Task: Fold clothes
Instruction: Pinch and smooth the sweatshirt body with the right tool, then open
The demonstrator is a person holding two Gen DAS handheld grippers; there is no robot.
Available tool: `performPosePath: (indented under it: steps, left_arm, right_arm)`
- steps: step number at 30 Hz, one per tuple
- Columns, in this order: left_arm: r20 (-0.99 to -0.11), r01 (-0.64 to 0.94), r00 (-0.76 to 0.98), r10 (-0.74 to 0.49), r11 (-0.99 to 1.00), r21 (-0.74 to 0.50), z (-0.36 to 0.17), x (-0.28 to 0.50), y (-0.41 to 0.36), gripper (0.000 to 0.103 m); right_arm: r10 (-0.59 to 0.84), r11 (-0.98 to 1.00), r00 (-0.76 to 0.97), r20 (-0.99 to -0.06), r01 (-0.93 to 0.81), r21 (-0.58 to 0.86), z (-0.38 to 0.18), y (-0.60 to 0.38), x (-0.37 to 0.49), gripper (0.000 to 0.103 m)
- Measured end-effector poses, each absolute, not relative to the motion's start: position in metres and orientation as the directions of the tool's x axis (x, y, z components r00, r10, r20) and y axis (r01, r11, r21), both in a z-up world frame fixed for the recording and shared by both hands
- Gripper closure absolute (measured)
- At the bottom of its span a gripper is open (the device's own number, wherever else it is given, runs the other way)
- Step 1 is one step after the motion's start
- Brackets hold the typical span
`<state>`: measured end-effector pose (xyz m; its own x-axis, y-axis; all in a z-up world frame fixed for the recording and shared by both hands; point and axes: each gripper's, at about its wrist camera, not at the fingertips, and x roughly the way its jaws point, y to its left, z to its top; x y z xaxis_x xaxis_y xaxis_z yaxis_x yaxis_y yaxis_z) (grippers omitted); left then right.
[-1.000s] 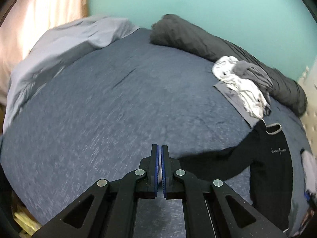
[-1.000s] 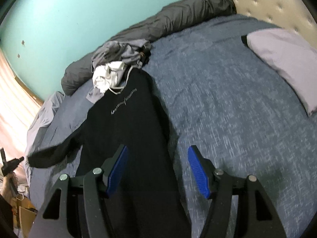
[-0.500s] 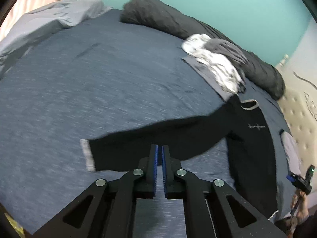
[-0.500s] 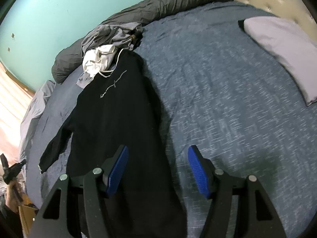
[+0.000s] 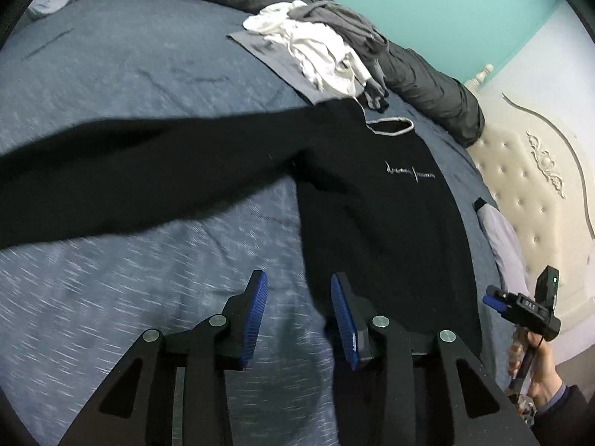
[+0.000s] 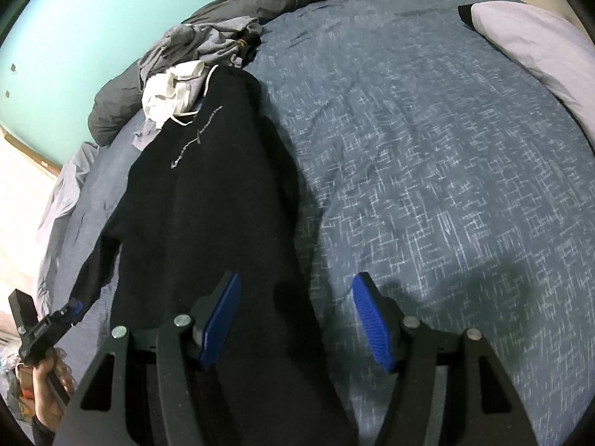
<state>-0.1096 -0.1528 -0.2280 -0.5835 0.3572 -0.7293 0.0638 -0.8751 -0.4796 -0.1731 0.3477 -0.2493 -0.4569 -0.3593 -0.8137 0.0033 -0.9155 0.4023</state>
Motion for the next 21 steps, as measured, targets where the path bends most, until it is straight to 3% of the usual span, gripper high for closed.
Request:
performPosePath:
  steps: [3, 5, 14, 16, 17, 18, 21]
  left_arm:
    - [-0.729, 0.047, -0.583, 0.359, -0.880, -0.472, -0.238, -0.104, -0.142, 0.062]
    - [-0.729, 0.040, -0.583, 0.360, -0.883, -0.468, -0.243, -0.102, -0.138, 0.061]
    - [-0.723, 0.013, -0.574, 0.384, -0.879, -0.477, -0.256, -0.095, -0.138, 0.055]
    - [-0.722, 0.011, -0.572, 0.389, -0.876, -0.481, -0.258, -0.095, -0.140, 0.055]
    - [-0.718, 0.012, -0.575, 0.391, -0.874, -0.486, -0.258, -0.094, -0.142, 0.055]
    - [-0.715, 0.014, -0.578, 0.393, -0.871, -0.491, -0.258, -0.094, -0.143, 0.055]
    - [-0.710, 0.013, -0.587, 0.390, -0.872, -0.490, -0.256, -0.093, -0.145, 0.055]
  right_arm:
    - [-0.330, -0.925, -0.468, -0.820, -0.010, 0.379, -0.254, 0.350, -0.179, 0.042]
    - [-0.318, -0.927, -0.480, -0.817, -0.021, 0.373, -0.256, 0.353, -0.181, 0.053]
    - [-0.425, -0.880, -0.465, -0.776, 0.010, 0.476, -0.267, 0.342, -0.191, 0.055]
    - [-0.425, -0.890, -0.429, -0.797, 0.035, 0.455, -0.270, 0.329, -0.193, 0.062]
    - [-0.415, -0.899, -0.412, -0.811, 0.049, 0.435, -0.271, 0.322, -0.194, 0.070]
    - [-0.404, -0.907, -0.408, -0.819, 0.063, 0.416, -0.271, 0.315, -0.194, 0.086]
    - [-0.375, -0.924, -0.439, -0.817, 0.101, 0.370, -0.261, 0.298, -0.192, 0.098]
